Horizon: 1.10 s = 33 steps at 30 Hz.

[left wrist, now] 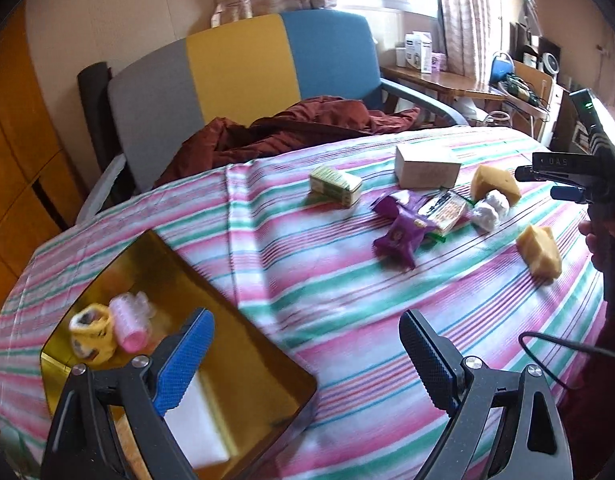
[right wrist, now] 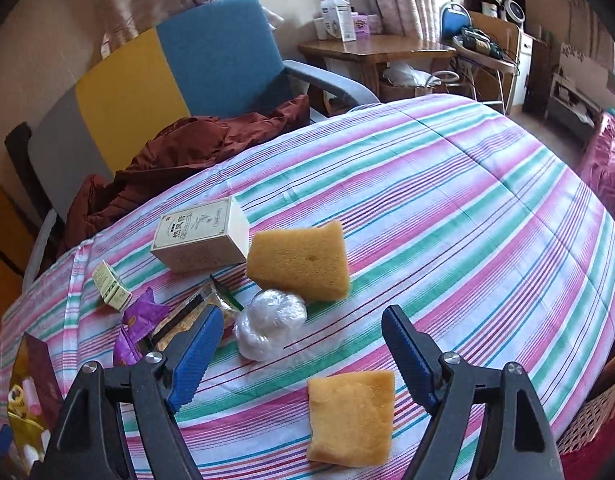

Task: Organize objects
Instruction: 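Move both tools back over the remaining items on the table, then grasp the purple snack packet with the left tool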

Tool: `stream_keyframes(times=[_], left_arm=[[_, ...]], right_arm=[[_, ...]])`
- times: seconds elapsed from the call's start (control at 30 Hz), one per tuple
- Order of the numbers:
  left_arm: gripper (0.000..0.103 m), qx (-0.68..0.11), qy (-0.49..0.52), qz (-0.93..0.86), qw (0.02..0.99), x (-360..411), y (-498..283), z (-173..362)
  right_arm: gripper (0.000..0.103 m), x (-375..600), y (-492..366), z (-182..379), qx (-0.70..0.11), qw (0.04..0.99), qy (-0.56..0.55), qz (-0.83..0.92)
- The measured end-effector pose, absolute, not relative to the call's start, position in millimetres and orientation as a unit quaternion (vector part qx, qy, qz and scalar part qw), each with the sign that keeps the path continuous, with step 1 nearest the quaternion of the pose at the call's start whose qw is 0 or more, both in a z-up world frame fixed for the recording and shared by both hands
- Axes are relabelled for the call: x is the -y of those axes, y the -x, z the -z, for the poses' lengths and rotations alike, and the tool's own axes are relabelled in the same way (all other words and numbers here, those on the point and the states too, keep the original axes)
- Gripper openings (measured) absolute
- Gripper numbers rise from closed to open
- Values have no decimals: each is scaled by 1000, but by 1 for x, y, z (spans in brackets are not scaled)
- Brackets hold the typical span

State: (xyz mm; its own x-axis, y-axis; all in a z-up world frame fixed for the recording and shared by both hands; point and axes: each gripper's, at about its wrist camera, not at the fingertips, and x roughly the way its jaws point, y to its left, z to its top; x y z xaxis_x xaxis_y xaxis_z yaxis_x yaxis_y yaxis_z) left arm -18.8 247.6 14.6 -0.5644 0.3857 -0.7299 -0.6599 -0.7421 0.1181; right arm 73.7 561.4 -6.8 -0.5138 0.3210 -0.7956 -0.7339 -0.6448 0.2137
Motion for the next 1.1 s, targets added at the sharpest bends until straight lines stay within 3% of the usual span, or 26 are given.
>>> stream_keyframes(times=[0.57, 0.87, 0.93, 1.0, 1.1], left_arm=[[90, -141, 426, -825, 343, -336, 67, 20], [91, -271, 371, -800, 385, -398, 66, 48], [76, -274, 380, -790, 394, -405, 72, 57], [34, -264, 405, -774, 410, -408, 79, 65], [34, -236, 418, -775, 411, -402, 81, 67]], right_arm=[[83, -557, -66, 9, -281, 285, 381, -834], [83, -556, -63, 13, -285, 273, 387, -833], [83, -556, -63, 12, -286, 272, 387, -833], [83, -556, -62, 12, -284, 271, 389, -834], [83, -553, -61, 11, -279, 266, 390, -836]])
